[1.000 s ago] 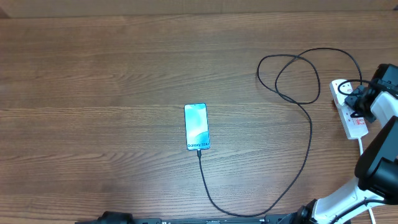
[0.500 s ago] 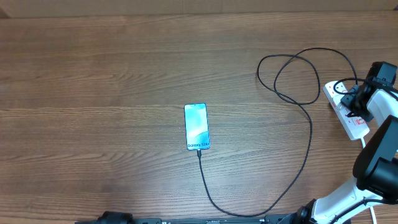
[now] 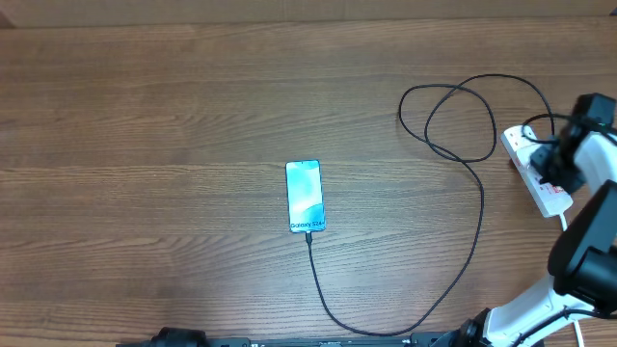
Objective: Plug charger to phone and switch on socket
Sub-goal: 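Lift the right gripper away from the power strip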
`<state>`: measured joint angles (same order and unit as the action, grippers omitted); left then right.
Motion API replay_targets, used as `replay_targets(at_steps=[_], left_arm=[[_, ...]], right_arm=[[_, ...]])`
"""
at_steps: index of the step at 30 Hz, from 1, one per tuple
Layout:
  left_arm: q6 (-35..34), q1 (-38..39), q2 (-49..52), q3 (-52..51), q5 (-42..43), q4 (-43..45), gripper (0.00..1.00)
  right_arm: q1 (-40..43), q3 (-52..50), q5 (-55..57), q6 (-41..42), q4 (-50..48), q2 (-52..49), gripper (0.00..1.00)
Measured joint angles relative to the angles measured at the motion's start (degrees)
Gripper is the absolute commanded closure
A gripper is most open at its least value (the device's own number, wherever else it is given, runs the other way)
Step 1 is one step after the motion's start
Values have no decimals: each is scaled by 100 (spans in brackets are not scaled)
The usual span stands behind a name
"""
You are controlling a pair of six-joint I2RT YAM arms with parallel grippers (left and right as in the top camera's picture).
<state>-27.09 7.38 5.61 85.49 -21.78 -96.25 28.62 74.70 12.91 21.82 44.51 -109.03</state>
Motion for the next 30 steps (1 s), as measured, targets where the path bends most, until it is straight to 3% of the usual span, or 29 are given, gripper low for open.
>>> replay_targets(at_steps=[7,30], left_arm=[[0,0,0,0,2,0,0],[0,0,0,0,0,9,0]], right_arm=[[557,466,79,160,321,844,96],[-404,520,-1506,216,393,4347,96]])
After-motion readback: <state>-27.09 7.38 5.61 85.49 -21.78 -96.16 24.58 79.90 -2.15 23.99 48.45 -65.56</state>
